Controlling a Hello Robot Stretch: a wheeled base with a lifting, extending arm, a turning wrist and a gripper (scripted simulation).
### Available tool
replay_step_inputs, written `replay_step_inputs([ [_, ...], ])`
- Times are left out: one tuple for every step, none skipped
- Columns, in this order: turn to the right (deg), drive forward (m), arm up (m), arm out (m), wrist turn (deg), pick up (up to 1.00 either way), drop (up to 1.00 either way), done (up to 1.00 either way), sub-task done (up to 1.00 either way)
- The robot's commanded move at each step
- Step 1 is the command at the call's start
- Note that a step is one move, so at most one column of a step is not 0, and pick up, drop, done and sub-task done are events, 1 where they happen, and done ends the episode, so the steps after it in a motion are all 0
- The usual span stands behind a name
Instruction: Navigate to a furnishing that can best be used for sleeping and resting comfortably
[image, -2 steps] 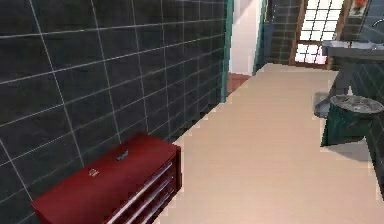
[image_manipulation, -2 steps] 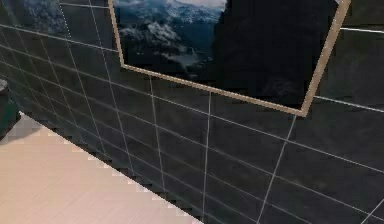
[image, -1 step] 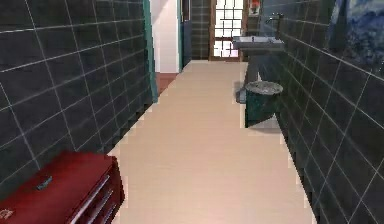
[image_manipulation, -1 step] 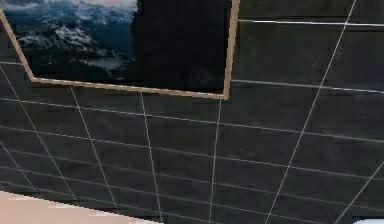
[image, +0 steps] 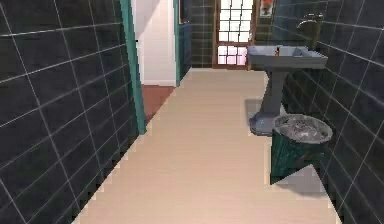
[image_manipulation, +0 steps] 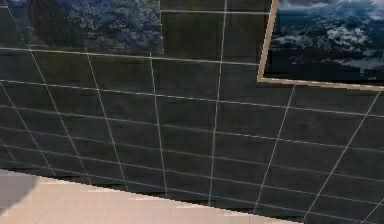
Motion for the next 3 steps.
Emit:
replay_step_inputs([
  [0.0, 1.0, 0.0, 0.0, 0.0, 0.0, 0.0, 0.0, 0.0],
  [0.0, 1.0, 0.0, 0.0, 0.0, 0.0, 0.0, 0.0, 0.0],
  [6.0, 0.0, 0.0, 0.0, 0.0, 0.0, 0.0, 0.0, 0.0],
])
